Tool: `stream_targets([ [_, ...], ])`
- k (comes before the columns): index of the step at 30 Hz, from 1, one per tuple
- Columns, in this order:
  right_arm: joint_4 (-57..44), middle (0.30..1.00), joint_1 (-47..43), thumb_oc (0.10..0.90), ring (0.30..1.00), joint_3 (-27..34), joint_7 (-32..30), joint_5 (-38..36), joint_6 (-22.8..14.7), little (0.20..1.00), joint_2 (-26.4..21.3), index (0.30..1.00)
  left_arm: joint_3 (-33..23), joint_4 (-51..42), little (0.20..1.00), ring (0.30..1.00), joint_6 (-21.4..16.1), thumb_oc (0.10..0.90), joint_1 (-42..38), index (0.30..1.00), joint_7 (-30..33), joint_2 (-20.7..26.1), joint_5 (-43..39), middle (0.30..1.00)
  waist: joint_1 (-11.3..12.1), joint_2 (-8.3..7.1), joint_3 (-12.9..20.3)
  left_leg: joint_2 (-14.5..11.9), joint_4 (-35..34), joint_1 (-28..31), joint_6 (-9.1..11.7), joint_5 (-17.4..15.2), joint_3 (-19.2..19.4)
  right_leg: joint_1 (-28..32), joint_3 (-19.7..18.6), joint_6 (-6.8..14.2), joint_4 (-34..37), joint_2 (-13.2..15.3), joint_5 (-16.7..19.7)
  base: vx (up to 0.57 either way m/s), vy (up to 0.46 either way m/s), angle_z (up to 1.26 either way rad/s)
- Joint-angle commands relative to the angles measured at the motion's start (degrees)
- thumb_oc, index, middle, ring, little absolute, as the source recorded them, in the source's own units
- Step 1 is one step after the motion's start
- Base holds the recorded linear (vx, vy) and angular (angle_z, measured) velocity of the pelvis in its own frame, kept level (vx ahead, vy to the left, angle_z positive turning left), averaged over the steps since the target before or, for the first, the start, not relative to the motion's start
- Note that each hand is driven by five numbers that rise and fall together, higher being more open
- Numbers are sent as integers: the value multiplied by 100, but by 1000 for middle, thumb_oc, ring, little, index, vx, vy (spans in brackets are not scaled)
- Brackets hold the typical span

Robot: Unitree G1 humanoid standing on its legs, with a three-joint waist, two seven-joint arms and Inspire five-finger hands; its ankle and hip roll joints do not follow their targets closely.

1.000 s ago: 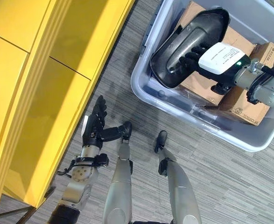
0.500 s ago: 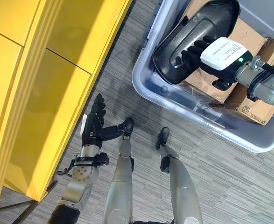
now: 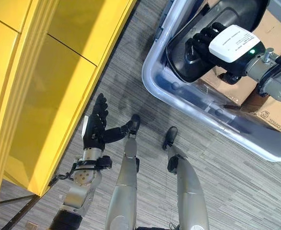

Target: Move parts from the plastic box to the shelf.

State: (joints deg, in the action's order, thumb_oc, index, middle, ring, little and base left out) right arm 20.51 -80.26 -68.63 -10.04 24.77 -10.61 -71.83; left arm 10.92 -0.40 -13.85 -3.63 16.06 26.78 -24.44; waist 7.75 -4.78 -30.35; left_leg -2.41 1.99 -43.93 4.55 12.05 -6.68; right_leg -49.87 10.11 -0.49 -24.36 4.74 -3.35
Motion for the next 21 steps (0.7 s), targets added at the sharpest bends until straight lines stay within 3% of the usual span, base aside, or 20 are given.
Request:
stream_targets([
  [1, 142, 1000, -841, 900, 1000, -305, -278, -48, 121, 1000, -387, 1000, -181, -749, 1000, 1000, -567, 900, 194, 1000, 151, 176, 35, 1000, -67, 100, 56, -213, 739, -121, -50, -819, 153, 1272, -207, 620, 481, 155, -417, 31, 16, 0],
  [6, 292, 1000, -830, 900, 1000, -331, -276, -27, 145, 1000, -382, 1000, -198, -779, 1000, 1000, -579, 900, 184, 1000, 212, 166, 71, 1000, -57, 177, 56, -147, 896, -393, -60, -881, 108, 982, -210, 600, 222, 195, -509, 29, 9, 6],
  [13, 1770, 1000, -739, 900, 1000, -424, -317, 27, 310, 1000, 161, 1000, -83, -698, 1000, 1000, -665, 900, 18, 1000, 291, 177, 29, 1000, 31, 297, 56, -56, 1082, -713, -90, -940, 27, 589, -216, 598, -136, 253, -602, 15, 5, 6],
  [14, 2175, 860, -751, 800, 860, -545, -274, 129, 358, 860, 361, 860, -21, -658, 1000, 1000, -674, 900, -60, 1000, 297, 172, 27, 1000, 58, 327, 56, -46, 1094, -732, -88, -941, 20, 583, -208, 596, -141, 251, -610, 0, 0, 0],
  [15, 2279, 511, -743, 551, 511, -565, -236, 156, 377, 511, 428, 511, -10, -645, 1000, 1000, -675, 900, -86, 1000, 298, 171, 29, 1000, 70, 341, 56, -42, 1088, -724, -88, -937, 19, 583, -208, 598, -146, 246, -609, 0, 0, 0],
  [16, 2393, 300, -713, 400, 300, -562, -233, 159, 381, 300, 492, 300, 3, -620, 1000, 1000, -679, 900, -119, 1000, 301, 153, 25, 1000, 74, 346, 56, -42, 1091, -718, -87, -932, 13, 585, -202, 594, -152, 246, -611, 0, 0, 0],
  [21, 2386, 300, -485, 400, 300, -482, -147, 239, 390, 300, 600, 300, 56, -549, 1000, 1000, -670, 900, -202, 1000, 280, 114, 59, 1000, 65, 349, 56, -35, 1053, -587, -85, -908, 16, 704, -179, 602, -111, 236, -609, -3, 9, 2],
])
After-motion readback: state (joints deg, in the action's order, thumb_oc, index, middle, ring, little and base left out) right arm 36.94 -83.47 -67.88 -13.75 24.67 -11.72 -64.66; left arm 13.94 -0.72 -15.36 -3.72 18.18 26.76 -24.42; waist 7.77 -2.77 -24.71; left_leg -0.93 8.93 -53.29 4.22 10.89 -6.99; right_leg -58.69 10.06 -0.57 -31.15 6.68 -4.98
